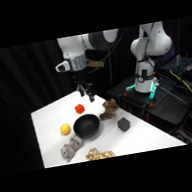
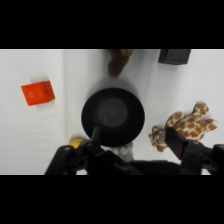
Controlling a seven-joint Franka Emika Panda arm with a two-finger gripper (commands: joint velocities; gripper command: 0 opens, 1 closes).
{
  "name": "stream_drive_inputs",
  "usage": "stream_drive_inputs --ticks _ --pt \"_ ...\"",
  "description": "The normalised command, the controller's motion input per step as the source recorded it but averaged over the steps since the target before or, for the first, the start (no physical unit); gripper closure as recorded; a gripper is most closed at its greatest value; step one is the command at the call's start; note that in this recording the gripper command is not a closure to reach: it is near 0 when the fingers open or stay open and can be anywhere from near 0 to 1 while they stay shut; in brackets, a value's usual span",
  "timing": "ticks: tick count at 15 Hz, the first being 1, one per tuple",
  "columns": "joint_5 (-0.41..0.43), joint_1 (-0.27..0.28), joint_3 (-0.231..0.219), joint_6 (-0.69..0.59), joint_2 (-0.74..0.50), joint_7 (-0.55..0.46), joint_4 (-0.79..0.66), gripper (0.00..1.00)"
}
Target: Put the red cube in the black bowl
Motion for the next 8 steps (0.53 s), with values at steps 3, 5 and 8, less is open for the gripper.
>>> stream_drive_inputs --ticks 3,5,8 --pt "0.002 -0.03 0.02 -0.06 0.0 -0.11 0.04 0.0" --pt "-0.03 -0.079 -0.01 -0.2 -0.03 -0.46 0.12 0.0" --pt "-0.071 -0.147 -0.075 -0.26 -0.06 -0.63 0.2 0.0"
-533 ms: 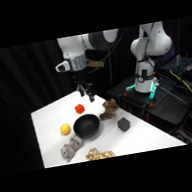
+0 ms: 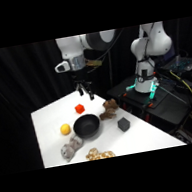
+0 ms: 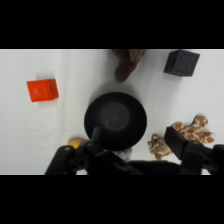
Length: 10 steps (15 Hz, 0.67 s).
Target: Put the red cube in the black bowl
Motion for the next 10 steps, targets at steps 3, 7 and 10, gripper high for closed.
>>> stream_drive_inputs --ticks 3,7,10 --pt "-0.044 -0.197 -0.128 -0.24 -0.03 -0.67 0.29 0.0" --pt "-0.033 -0.164 -0.114 -0.07 0.03 -0.46 0.26 0.0" --pt "-0.043 -0.107 -0.073 0.2 0.16 -0.25 0.18 0.0"
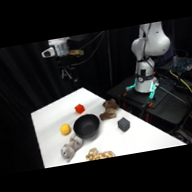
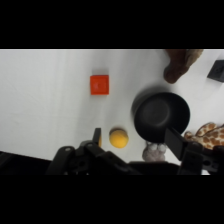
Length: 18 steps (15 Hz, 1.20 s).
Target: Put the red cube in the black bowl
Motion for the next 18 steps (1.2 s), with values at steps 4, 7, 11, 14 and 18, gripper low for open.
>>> stream_drive_inputs --ticks 4,7,11,14,18 --pt "0.018 -0.106 -0.038 0.41 0.32 -0.2 0.1 0.0" --pt "0.117 -0.147 0.023 0.35 0.31 -0.26 0.07 0.0" --pt "0.2 -0.199 0.095 0.2 0.16 -0.34 0.07 0.0" --pt "0.269 -0.194 0.157 0.07 0.13 -0.38 0.12 0.0" --pt "0.261 -0.172 0.159 0.06 0.21 -0.39 0.17 0.0"
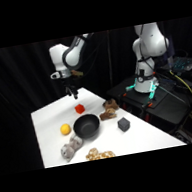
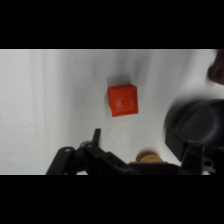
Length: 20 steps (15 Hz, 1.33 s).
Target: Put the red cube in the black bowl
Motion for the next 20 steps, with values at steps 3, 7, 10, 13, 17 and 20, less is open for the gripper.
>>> stream_drive_inputs --ticks 3,7,10,13,17,20 --pt "0.154 -0.158 0.113 0.06 0.26 -0.36 0.22 0.0" --pt "0.1 -0.144 0.105 0.05 0.22 -0.3 0.2 0.0" --pt "0.088 -0.129 0.117 0.07 0.18 -0.26 0.15 0.0" --pt "0.094 -0.139 0.127 0.1 0.12 -0.29 0.11 0.0" --pt "0.059 -0.124 0.115 0.18 0.06 -0.33 0.04 0.0" --pt "-0.016 -0.08 0.093 0.29 0.04 -0.32 -0.07 0.0"
